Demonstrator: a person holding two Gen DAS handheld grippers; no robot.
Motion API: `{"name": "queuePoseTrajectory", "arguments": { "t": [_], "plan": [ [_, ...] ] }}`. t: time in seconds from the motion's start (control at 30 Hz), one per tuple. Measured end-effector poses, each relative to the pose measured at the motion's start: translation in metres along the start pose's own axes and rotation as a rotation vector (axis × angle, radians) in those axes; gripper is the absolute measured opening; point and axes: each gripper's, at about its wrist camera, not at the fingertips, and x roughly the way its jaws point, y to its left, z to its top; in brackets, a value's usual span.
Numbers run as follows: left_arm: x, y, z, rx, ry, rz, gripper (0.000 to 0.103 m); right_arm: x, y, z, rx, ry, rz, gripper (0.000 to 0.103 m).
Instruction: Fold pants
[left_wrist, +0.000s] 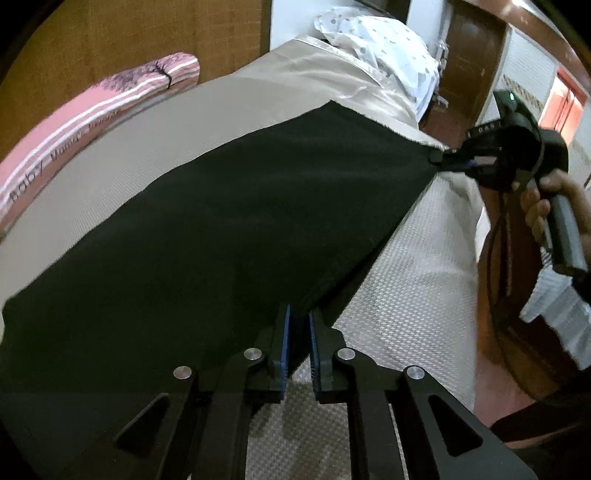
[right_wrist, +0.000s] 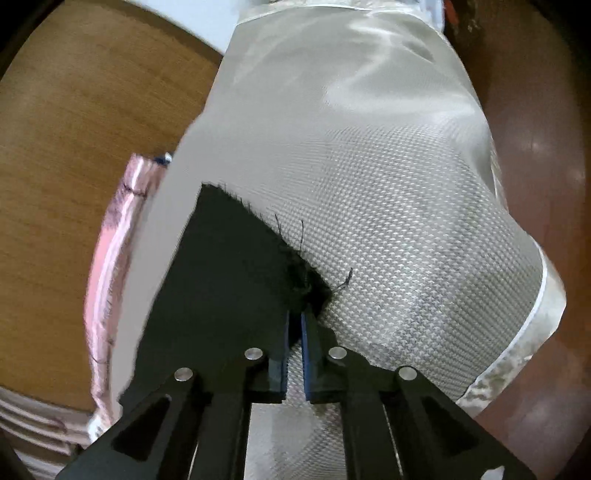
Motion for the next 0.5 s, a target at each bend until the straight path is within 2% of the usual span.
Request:
{"name": "queuePoseTrajectory", "arguments": {
  "t": [0.07,0.1,0.2,0.3,0.37,0.5],
  "plan": [
    [-0.011,0.008,0.000,-0.051,-0.022,-0.025,0.023,-0.008,0.002,0.002,-0.001,-0.027,-0.059,0.032],
    [-0.017,0.012,0.000,-0.064,-0.036,-0.034,0.025,-0.016,0.003,0.004,-0.018,-0.053,-0.087,0.036],
    [-0.044,0.028,-0.004,-0.110,-0.091,-0.031,0.033,-0.039,0.013,0.009,-0.094,-0.097,-0.147,0.037],
    [-0.073,0.059,-0.015,-0.187,-0.150,0.015,0.037,-0.049,0.048,0.008,-0.214,-0.106,-0.127,0.037],
    [-0.091,0.086,-0.028,-0.240,-0.178,0.077,0.037,-0.046,0.080,0.002,-0.305,-0.077,-0.083,0.037],
    [-0.131,0.160,-0.066,-0.410,-0.205,0.266,0.037,-0.011,0.163,-0.026,-0.489,0.048,0.028,0.037]
  ]
}}
